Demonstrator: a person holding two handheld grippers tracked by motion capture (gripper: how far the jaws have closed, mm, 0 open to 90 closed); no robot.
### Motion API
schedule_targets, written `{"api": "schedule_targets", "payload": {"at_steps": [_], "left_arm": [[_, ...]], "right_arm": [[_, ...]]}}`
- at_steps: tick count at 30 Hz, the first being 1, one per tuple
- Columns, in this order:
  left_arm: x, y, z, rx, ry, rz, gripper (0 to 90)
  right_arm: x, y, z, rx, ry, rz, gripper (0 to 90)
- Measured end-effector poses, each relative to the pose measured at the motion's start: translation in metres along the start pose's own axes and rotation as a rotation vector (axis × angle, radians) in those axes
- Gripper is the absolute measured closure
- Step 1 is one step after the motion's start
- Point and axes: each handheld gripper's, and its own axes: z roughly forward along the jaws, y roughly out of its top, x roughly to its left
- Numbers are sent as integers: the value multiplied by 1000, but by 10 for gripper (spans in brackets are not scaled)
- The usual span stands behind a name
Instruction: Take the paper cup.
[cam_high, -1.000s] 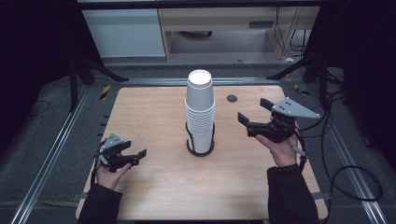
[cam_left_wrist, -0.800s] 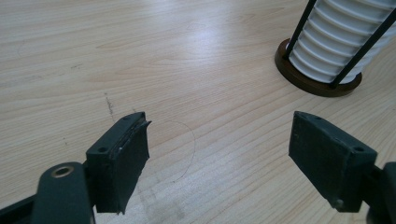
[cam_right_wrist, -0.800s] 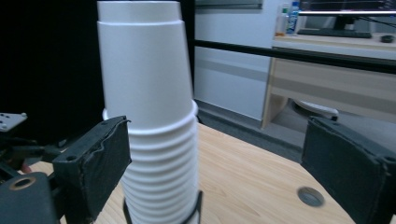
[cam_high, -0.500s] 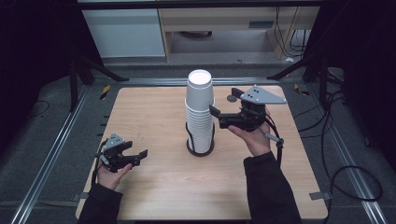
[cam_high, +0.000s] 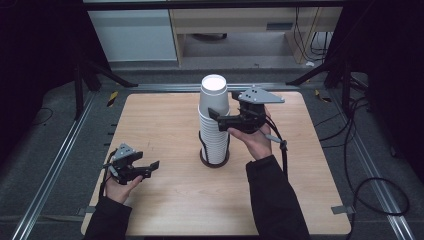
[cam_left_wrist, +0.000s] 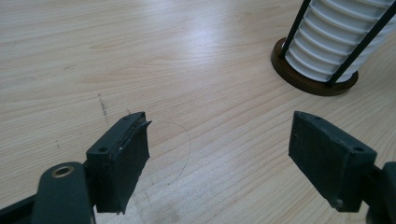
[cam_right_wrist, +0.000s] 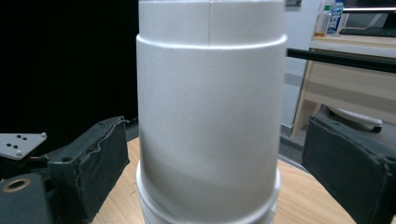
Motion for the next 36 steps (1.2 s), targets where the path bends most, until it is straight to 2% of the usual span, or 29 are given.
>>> {"api": "schedule_targets", "payload": {"at_steps": [6,16,26,36], "left_arm": [[0,0,0,-4,-1,-3,197],[-1,0,1,2,-3,4,197],[-1,0,2,8,-7,4,196],[-1,-1,2,12,-8,6,196]], "right_arm": [[1,-4,11,17,-2,0,70],[2,-11,30,9,-2,14,73],[2,-13,36,5,-3,17,81],[3,-12,35,5,0,6,113]]}}
